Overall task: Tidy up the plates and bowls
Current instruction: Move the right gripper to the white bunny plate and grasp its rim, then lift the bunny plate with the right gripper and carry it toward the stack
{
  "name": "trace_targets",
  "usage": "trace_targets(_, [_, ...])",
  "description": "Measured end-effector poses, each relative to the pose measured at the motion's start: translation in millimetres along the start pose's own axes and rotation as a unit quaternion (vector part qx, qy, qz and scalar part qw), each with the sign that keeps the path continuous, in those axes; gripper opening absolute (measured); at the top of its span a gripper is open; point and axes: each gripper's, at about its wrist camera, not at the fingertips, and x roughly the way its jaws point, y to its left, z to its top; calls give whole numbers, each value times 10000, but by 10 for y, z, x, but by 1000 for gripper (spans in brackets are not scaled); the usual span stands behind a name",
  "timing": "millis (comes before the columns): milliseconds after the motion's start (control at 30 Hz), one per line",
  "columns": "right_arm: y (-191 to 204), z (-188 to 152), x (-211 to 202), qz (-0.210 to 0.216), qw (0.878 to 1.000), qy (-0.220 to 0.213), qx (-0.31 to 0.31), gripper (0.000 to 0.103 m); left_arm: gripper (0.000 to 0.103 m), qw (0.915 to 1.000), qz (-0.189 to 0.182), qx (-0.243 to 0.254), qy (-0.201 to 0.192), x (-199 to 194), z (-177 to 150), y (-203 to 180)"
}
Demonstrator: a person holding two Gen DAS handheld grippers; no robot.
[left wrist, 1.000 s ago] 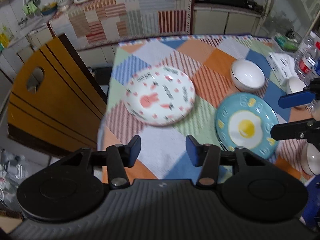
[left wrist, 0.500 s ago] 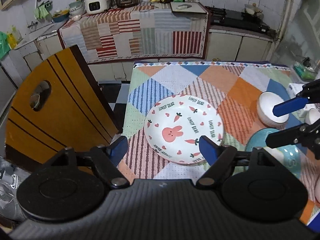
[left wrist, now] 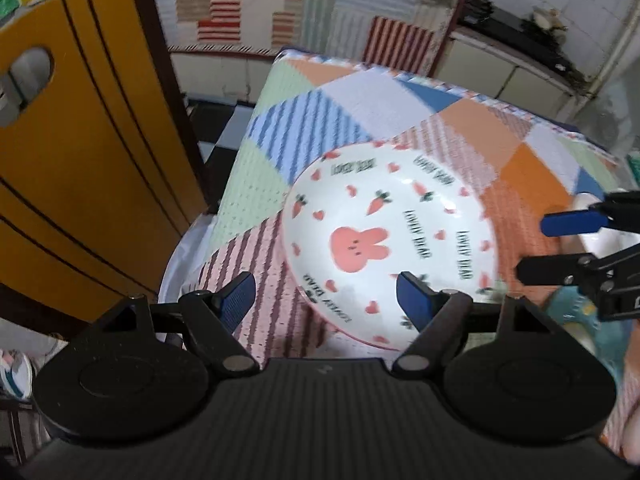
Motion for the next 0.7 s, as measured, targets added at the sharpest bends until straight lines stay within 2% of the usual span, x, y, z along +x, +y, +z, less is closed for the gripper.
trace_targets(200, [-350, -18, 317, 93, 9967, -297, 755, 68, 71, 9994, 120, -299, 95, 285, 5, 75])
trace_targets(267, [-514, -24, 436, 107, 9910, -392, 1273, 68, 69, 9991, 80, -399, 81, 359, 4, 88])
trace_targets(367, [-689, -72, 575, 140, 9829, -427, 1786, 68, 61, 9988, 97, -458, 124, 485, -6, 88])
trace_targets(500, [-795, -223, 628, 422, 9764, -496, 2061, 67, 53, 9984, 95, -546, 142, 610, -27, 116])
trace_targets(533, [-805, -253, 633, 464, 9761, -490, 2064, 66, 51, 9980, 68, -609, 136, 642, -35, 130])
trace_targets(600, [-814, -289, 646, 465, 9780, -492, 1971, 65, 41, 9977, 39, -675, 63, 676, -52, 151])
trace_targets(700, [-815, -316, 663, 426, 9800, -509, 1875, 62, 37, 9967, -66, -800, -126, 703, -68, 200])
